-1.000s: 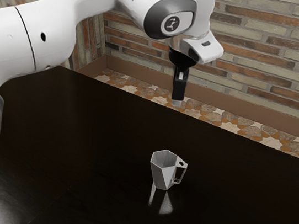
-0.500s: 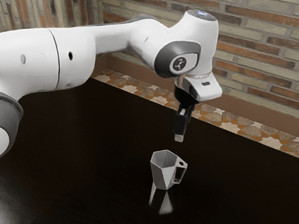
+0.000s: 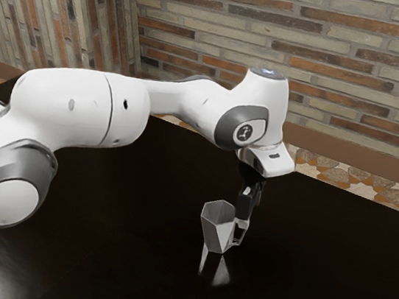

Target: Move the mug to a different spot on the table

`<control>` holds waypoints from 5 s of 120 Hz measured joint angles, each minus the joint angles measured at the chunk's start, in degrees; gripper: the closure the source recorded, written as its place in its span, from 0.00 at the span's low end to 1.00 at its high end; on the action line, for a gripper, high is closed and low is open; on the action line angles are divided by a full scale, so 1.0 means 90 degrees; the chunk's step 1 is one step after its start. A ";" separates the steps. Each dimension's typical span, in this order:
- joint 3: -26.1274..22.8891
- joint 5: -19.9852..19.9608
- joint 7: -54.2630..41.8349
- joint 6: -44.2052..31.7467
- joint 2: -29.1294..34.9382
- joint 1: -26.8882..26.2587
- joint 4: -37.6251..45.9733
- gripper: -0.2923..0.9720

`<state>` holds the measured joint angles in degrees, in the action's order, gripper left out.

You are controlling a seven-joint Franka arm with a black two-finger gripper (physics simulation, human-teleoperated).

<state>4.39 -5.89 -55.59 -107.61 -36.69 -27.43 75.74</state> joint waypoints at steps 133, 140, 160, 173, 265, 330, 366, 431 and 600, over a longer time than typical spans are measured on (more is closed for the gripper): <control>0.0056 -0.0202 0.0018 -0.0526 -0.0626 0.0102 0.0105 0.23; 0.0058 -0.0200 0.0057 -0.0533 -0.0648 0.0106 0.0107 0.23; 0.0059 -0.0195 0.0150 -0.0549 -0.0686 0.0118 0.0112 0.23; 0.0059 -0.0191 0.0199 -0.0554 -0.0702 0.0126 0.0112 0.24; 0.0059 -0.0190 0.0497 -0.0669 -0.0724 0.0127 0.0152 0.49; 0.0060 -0.0174 0.0605 -0.0728 -0.0754 0.0111 0.0163 0.64; 0.0085 -0.0135 0.0657 -0.0709 -0.0702 0.0082 0.0154 0.74; 0.0437 0.0298 0.0732 -0.0344 -0.0028 0.0165 0.0568 0.76; 0.1429 0.1011 0.1149 -0.0853 0.1686 0.0588 0.4065 0.77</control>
<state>17.25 3.21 -45.24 -115.29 -21.52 -22.14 112.33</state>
